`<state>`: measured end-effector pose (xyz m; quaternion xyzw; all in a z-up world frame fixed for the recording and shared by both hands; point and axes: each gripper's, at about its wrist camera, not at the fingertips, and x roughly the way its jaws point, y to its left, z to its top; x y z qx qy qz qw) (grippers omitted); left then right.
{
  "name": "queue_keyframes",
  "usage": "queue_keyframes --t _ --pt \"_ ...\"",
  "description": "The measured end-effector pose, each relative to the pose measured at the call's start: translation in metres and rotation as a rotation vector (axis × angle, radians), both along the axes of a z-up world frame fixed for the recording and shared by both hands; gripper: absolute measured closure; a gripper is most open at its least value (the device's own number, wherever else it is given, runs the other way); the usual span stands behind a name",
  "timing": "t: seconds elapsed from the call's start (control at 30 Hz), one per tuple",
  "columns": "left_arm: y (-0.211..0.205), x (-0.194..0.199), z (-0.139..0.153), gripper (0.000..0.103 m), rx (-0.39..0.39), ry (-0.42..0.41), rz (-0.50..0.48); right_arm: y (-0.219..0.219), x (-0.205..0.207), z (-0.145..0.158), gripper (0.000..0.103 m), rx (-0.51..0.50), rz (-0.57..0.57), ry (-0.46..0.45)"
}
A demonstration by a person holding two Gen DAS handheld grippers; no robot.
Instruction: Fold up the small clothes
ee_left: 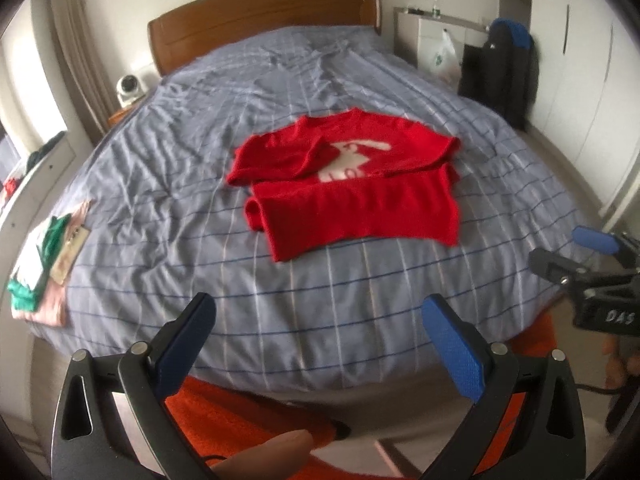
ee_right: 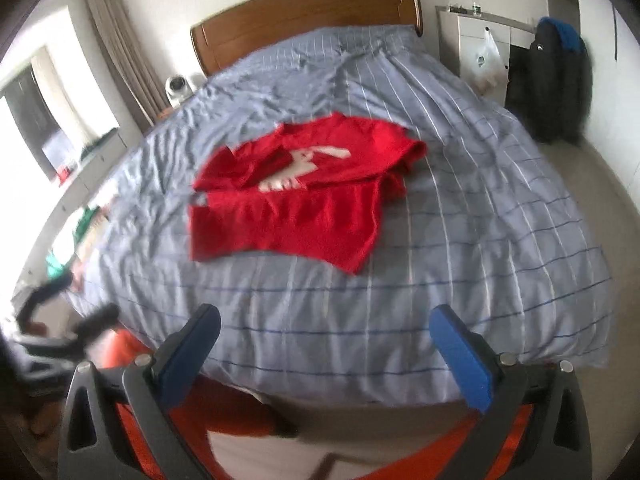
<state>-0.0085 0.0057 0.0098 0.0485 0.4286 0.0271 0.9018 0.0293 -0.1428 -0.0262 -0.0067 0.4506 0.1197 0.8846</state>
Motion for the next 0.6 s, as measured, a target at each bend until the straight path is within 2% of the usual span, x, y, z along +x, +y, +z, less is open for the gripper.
queue_keyframes --t 0.2,0.3,0.4,0.6 --pt "0.017 0.0 -0.009 0.0 -0.075 0.003 0.027 0.009 -0.006 0.014 0.0 -0.087 0.006 -0.084" --pt "0.024 0.001 -0.016 0.0 -0.072 0.008 0.056 0.014 -0.007 0.017 0.0 -0.12 0.0 -0.112" --pt "0.029 0.004 -0.019 0.0 -0.056 0.01 0.081 0.014 -0.007 0.016 0.0 -0.111 -0.006 -0.115" --pt "0.039 0.005 -0.021 0.0 -0.082 0.001 0.118 0.014 -0.008 0.008 0.0 -0.105 -0.001 -0.094"
